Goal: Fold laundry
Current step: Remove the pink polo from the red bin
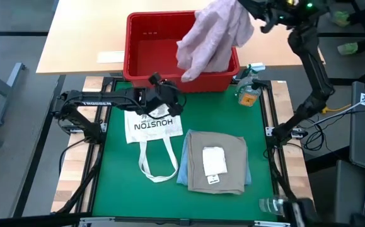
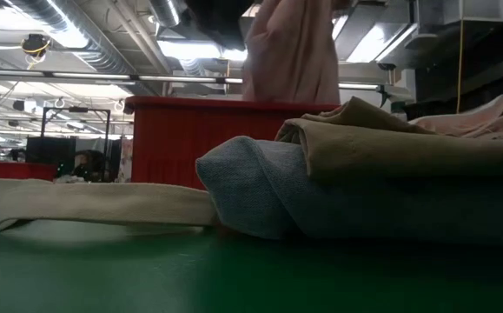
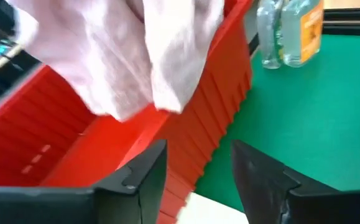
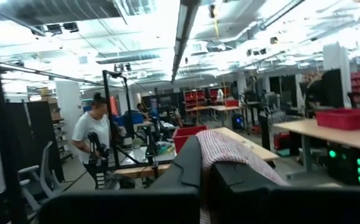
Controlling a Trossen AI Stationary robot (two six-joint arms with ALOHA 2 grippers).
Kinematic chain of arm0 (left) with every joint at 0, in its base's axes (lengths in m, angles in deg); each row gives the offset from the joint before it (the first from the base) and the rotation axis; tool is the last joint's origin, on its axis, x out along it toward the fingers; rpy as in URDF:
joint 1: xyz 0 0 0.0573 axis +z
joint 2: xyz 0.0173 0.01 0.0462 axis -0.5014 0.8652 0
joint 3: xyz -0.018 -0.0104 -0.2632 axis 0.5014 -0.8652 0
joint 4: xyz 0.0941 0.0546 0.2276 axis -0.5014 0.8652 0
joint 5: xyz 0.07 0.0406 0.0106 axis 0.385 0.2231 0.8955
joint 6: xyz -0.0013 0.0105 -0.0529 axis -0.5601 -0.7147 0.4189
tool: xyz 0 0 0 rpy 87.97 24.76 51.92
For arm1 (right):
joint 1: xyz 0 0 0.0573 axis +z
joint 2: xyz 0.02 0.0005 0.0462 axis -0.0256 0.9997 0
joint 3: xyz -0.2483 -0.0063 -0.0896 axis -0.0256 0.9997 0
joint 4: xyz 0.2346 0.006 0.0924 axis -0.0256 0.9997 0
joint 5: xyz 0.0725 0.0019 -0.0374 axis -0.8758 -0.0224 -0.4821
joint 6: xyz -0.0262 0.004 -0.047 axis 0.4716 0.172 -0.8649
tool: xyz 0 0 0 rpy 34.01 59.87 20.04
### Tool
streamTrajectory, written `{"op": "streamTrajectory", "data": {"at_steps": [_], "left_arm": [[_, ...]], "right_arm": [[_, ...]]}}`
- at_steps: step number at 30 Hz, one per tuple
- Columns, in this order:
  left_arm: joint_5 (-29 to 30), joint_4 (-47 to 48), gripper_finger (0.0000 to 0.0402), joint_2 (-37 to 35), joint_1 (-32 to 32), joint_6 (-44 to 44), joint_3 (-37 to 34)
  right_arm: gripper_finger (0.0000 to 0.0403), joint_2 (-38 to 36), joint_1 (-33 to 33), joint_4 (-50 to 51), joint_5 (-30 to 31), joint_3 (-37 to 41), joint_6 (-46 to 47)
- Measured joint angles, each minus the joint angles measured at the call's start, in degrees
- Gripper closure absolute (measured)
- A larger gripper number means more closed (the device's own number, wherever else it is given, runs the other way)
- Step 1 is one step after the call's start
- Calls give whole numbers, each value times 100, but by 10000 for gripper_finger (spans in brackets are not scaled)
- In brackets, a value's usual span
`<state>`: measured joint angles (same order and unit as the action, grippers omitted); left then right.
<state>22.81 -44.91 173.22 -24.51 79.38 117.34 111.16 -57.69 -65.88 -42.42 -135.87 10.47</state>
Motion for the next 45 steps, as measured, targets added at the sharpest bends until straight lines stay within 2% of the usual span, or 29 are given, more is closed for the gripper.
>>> {"op": "streamTrajectory", "data": {"at_steps": [6, 11, 15, 19, 25, 27, 32, 37, 41, 45], "left_arm": [[-880, -357, 214, 0, 128, 38, -4], [-1098, -1198, 211, 54, 145, 38, -4], [-1501, -1811, 211, 229, 178, 48, -4], [-1426, -2210, 211, 560, 270, 432, -4], [-1300, -2430, 211, 955, 569, 777, -4], [-1591, -2359, 212, 973, 624, 964, -11], [-2732, -2330, 225, 862, 472, 1043, -7], [-3500, -2090, 241, 434, 174, 1055, 0], [-4008, -1800, 253, 46, -158, 1055, 2], [-4102, -1732, 262, -331, -495, 1051, 7]], "right_arm": [[403, -232, 0, 6, -205, 0, 68], [403, -304, 0, 4, -204, 0, 198], [403, -306, 0, 4, -206, 0, 394], [403, -306, 1, 4, -276, 0, 514], [403, -312, 338, 5, -870, 0, 742], [403, -335, 486, 16, -1083, 0, 787], [403, -449, 962, 2, -1717, 0, 1004], [403, -603, 1573, 3, -2449, 0, 1069], [403, -746, 1991, 5, -2965, 0, 1067], [403, -822, 2396, 38, -3308, -7, 1067]]}}
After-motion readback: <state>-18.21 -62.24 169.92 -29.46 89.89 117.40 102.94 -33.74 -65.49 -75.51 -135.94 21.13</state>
